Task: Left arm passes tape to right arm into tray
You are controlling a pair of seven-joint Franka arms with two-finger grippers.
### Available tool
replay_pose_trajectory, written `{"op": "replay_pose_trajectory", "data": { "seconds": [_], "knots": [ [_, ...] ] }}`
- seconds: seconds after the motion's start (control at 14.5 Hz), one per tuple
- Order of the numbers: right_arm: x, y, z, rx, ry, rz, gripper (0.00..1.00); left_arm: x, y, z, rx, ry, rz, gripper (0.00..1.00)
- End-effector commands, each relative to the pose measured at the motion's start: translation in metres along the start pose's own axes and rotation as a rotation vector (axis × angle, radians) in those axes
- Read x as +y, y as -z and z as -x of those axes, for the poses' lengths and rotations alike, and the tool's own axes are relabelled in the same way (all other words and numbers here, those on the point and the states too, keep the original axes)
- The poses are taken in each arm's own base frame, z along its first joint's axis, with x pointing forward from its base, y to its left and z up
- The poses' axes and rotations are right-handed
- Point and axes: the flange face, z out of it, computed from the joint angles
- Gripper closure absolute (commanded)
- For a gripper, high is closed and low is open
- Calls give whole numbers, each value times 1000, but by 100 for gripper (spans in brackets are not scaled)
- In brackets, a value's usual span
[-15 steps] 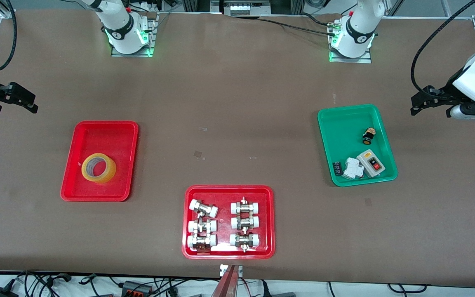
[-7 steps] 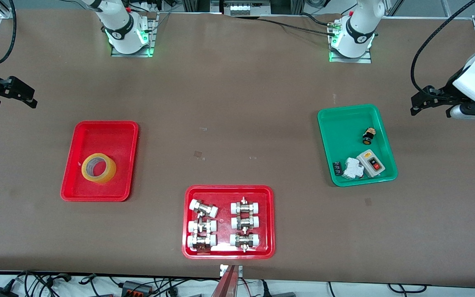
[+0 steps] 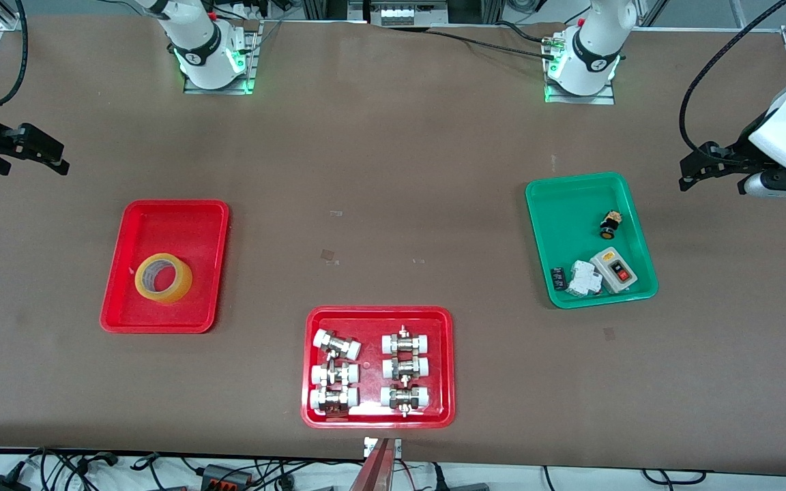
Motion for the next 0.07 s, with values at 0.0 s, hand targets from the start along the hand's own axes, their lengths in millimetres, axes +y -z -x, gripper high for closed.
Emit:
{"op": "replay_pose_trajectory", "data": {
  "seconds": [0.0],
  "knots": [
    [-2, 5, 9, 0, -11, -14, 0, 3, 2, 3, 12, 8, 13, 0]
  ]
}}
